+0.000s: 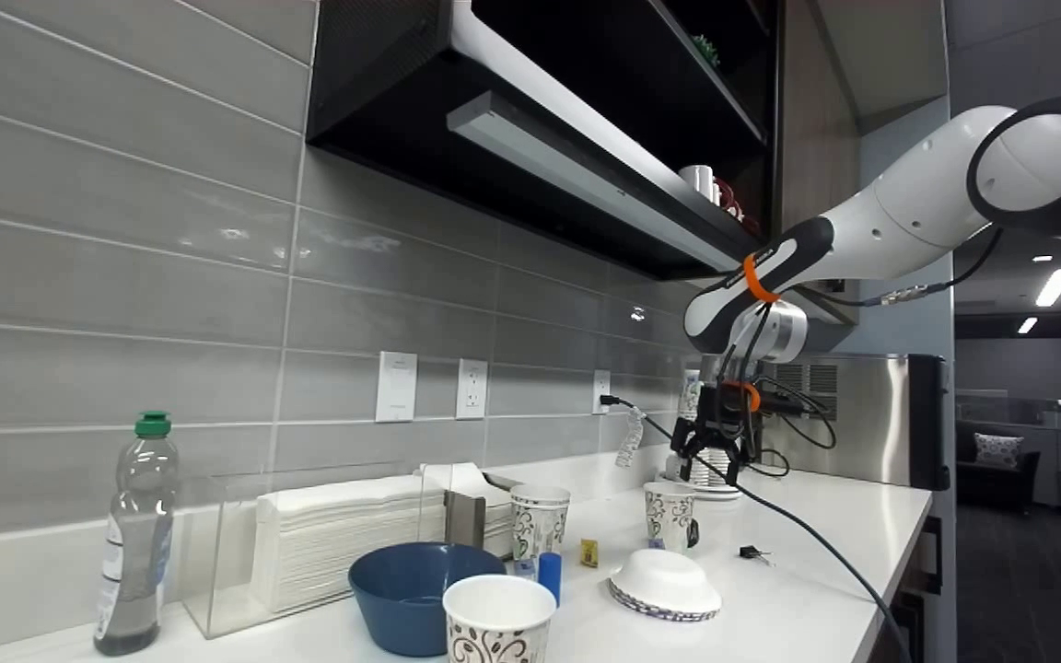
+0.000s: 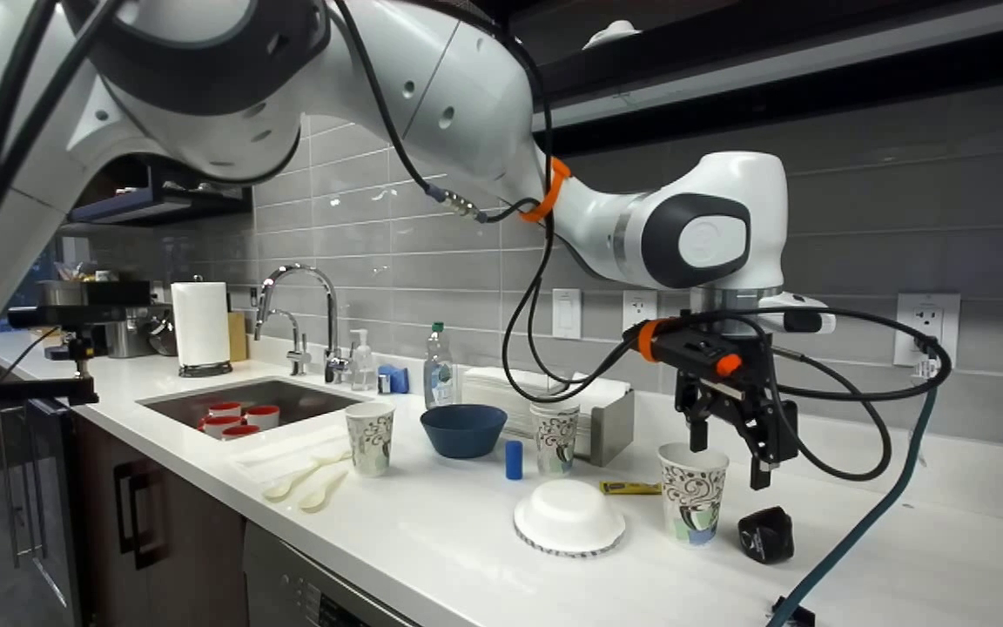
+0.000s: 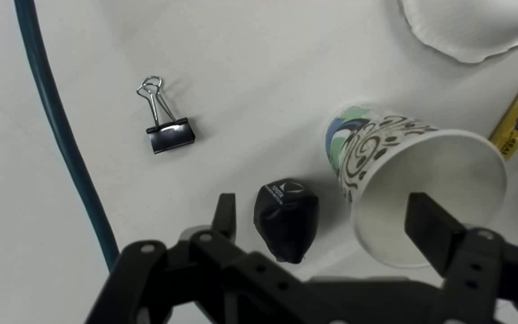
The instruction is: Pour the contents in the coffee cup on the right into the coffee cup on the left.
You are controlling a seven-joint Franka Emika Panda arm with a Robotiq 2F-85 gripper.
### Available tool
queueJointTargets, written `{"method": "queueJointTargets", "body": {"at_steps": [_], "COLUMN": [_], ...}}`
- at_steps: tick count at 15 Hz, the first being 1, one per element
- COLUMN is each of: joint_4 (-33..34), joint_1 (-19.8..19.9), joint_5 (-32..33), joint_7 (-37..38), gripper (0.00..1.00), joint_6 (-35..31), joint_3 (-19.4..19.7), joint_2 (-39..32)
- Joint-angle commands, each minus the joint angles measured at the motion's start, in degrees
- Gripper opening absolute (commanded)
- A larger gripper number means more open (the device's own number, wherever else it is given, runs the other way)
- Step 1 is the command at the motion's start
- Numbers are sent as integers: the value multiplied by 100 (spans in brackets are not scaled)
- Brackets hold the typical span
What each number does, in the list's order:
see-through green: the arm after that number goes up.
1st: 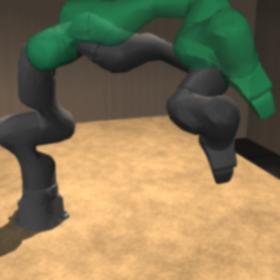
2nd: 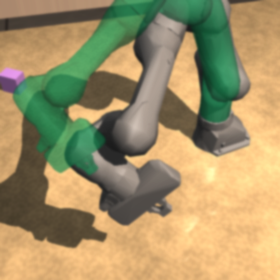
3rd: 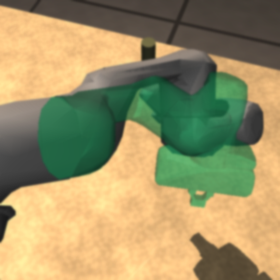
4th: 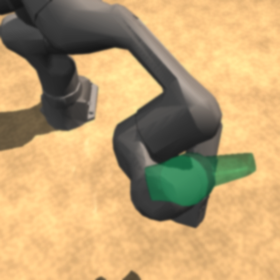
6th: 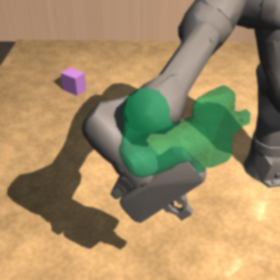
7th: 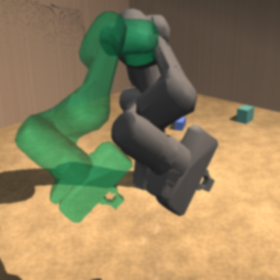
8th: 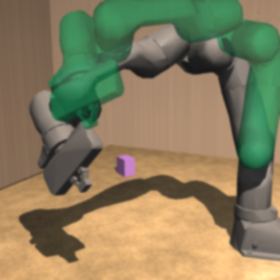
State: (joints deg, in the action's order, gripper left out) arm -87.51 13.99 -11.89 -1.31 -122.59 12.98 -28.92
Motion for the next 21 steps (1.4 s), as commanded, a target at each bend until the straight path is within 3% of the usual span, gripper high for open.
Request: {"method": "queueJointTargets", "body": {"at_steps": [1, 3, 6, 7, 9, 10, 12, 16, 21], "joint_4": [217, 247, 380, 438, 530, 586, 648, 671, 30], "joint_1": [143, 116, 73, 60, 28, 17, 0, 30, -53], "joint_5": [226, 286, 282, 256, 257, 256, 271, 292, 573], "joint_7": [24, 51, 143, 153, 137, 164, 203, 400, 414], "gripper": [84, 59, 39, 57, 58, 33, 31, 3, 1], "joint_6": [283, 228, 138, 159, 139, 144, 136, 102, -261], "joint_3": [-140, -159, -220, -265, -341, -368, -399, -339, -198], "joint_2": [-139, -206, -353, -379, -419, -446, -470, -472, 374]}}
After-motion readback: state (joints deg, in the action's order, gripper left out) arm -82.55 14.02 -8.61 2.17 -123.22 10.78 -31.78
